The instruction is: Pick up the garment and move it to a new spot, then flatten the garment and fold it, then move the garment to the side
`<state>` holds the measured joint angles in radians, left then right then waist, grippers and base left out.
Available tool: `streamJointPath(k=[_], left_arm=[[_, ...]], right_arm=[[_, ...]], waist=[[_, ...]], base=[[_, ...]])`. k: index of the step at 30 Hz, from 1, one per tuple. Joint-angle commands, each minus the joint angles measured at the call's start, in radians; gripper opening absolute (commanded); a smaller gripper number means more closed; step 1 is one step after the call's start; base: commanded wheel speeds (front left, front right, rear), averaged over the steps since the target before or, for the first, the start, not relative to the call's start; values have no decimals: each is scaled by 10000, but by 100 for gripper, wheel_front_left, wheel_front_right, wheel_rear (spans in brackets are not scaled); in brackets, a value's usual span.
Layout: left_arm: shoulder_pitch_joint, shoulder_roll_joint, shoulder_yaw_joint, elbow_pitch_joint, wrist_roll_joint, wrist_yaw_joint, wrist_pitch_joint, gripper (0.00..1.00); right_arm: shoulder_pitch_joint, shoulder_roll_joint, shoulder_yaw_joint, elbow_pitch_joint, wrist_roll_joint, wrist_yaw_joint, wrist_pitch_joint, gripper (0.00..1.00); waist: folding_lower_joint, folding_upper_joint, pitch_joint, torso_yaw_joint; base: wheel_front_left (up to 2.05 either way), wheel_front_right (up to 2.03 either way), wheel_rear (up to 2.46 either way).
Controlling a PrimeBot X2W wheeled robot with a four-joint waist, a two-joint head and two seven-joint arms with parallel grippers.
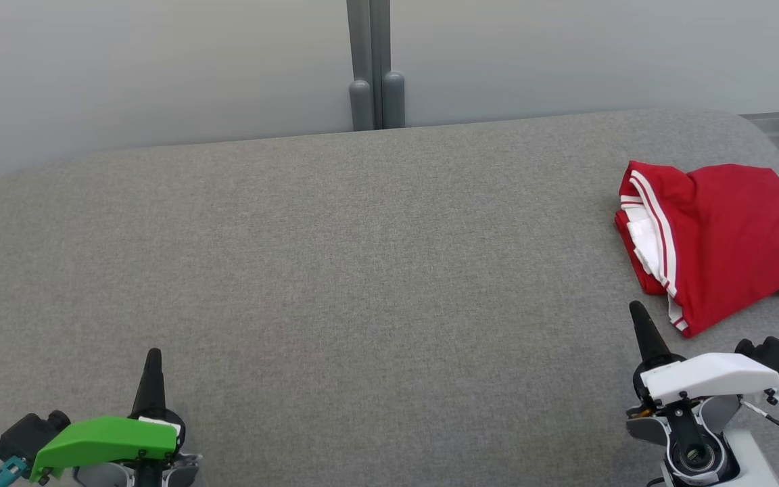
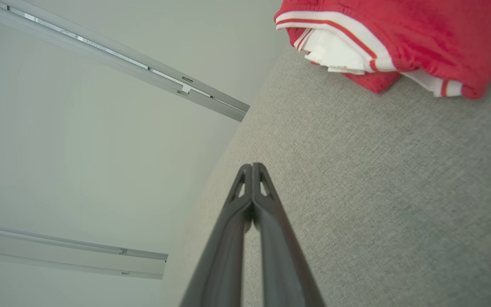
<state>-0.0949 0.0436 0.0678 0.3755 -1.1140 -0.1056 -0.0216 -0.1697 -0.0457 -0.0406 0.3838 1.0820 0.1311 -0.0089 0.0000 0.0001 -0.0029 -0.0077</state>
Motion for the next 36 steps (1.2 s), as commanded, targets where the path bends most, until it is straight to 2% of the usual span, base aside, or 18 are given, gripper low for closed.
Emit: streamJointPath(k=[1, 36], left_arm=[[-278, 72, 63, -144, -229, -50, 42, 0], [-488, 89, 329, -691, -3393, -201, 878, 0]], right_arm=[[-21, -49, -57, -164, 265, -1, 82, 0], [127, -60, -604, -695, 3599, -1, 949, 0]], waist=[[0, -1, 1, 2], [0, -1, 40, 47]], base=[[0, 0, 0], [0, 0, 0]])
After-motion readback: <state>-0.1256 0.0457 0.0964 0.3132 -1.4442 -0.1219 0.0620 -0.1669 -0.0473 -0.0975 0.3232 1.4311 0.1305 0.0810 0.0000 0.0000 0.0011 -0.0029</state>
